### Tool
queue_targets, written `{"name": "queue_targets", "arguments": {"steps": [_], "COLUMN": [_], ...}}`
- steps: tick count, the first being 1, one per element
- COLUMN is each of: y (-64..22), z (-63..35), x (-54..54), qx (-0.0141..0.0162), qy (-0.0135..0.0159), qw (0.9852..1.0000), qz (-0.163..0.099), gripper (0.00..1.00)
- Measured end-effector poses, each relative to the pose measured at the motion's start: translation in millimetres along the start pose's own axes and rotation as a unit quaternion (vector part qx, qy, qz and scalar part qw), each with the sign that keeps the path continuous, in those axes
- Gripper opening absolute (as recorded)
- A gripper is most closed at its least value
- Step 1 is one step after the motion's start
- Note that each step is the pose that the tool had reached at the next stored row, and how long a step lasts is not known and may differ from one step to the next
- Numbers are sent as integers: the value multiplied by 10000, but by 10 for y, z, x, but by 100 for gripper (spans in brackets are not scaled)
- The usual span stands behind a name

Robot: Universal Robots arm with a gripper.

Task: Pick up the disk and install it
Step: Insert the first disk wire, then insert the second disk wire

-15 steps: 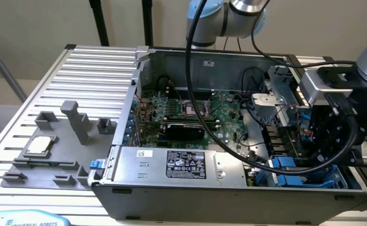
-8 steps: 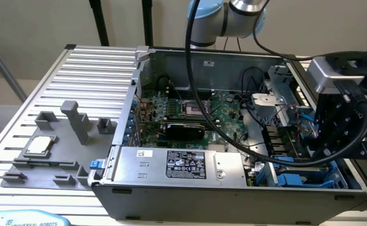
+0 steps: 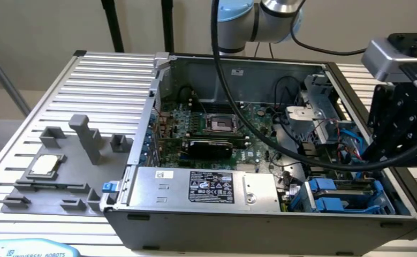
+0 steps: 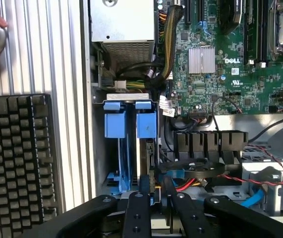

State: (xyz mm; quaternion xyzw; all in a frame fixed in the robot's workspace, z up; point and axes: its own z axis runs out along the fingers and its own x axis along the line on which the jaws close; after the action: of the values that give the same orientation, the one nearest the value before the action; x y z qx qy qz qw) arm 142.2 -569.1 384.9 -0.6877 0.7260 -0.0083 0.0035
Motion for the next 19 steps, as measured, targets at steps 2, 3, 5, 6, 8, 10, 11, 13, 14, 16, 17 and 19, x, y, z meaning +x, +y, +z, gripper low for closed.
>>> {"name": "queue_targets", "arguments": {"steps": [2, 3, 5, 6, 8, 10, 11, 13, 14, 16, 17, 19], "y": [17, 28, 53, 63, 76, 84, 87, 90, 92, 93, 94, 97], "z": [-1, -2, -1, 4, 19, 51, 67, 98, 111, 135, 146, 158], "x": [0, -1, -5, -9, -17, -29, -34, -46, -52, -63, -70, -86], "qx": [1, 2, 2, 2, 3, 4, 5, 6, 7, 9, 10, 14], "qy": [0, 1, 2, 2, 11, 34, 47, 66, 72, 83, 88, 91], "qw": [10000, 10000, 10000, 10000, 10000, 10000, 10000, 10000, 10000, 10000, 10000, 10000], "qz": [0, 0, 0, 1, 1, 0, -1, -1, -1, -1, -1, -1], "gripper": [24, 24, 24, 24, 24, 24, 24, 24, 24, 24, 24, 24]}}
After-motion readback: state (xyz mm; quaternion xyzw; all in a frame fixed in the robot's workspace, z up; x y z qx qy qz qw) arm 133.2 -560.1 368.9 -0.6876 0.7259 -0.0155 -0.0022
